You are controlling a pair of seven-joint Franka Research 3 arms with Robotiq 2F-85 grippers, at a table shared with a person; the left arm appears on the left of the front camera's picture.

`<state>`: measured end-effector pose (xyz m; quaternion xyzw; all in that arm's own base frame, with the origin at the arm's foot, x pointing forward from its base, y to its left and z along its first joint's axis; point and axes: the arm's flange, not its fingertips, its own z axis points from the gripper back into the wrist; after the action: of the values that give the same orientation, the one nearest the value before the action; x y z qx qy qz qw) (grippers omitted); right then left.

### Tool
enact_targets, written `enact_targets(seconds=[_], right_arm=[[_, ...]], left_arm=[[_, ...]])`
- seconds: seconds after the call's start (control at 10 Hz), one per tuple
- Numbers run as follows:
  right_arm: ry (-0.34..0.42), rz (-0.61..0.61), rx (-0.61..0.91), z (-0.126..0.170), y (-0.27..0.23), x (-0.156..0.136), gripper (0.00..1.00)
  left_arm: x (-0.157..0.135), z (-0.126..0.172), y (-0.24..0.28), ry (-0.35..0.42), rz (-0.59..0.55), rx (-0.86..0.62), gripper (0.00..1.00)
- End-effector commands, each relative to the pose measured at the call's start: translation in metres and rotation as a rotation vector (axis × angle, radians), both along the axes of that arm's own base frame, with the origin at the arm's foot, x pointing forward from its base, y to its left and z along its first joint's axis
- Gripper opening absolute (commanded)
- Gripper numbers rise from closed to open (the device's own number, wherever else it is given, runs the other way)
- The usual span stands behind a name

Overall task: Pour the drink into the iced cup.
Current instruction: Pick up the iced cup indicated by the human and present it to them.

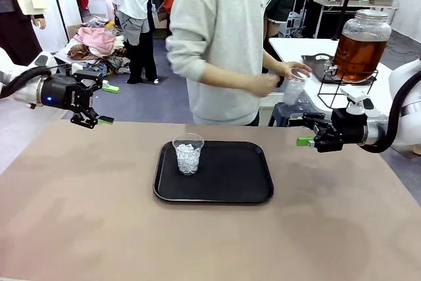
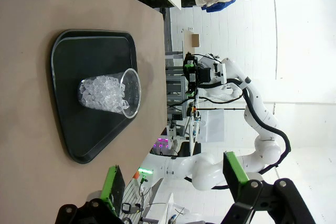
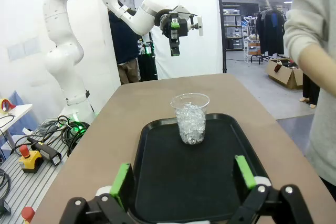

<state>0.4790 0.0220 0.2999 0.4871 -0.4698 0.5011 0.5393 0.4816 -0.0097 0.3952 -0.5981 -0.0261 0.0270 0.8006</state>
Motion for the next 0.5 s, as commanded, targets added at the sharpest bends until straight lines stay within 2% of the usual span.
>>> enact_targets(seconds=[0.0,0.4], right_arm=[[-0.006,-0.002,-0.001,0.0021,0.0009,0.0012,1.0],[-0.006,-0.002,-0.001,0.0021,0.0009,0.0012,1.0]], left_arm=[[-0.0004,0.0005,0.0001,-0.001,-0.002,0.0,1.0],[-0.0004,0.0005,0.0001,-0.001,-0.002,0.0,1.0]])
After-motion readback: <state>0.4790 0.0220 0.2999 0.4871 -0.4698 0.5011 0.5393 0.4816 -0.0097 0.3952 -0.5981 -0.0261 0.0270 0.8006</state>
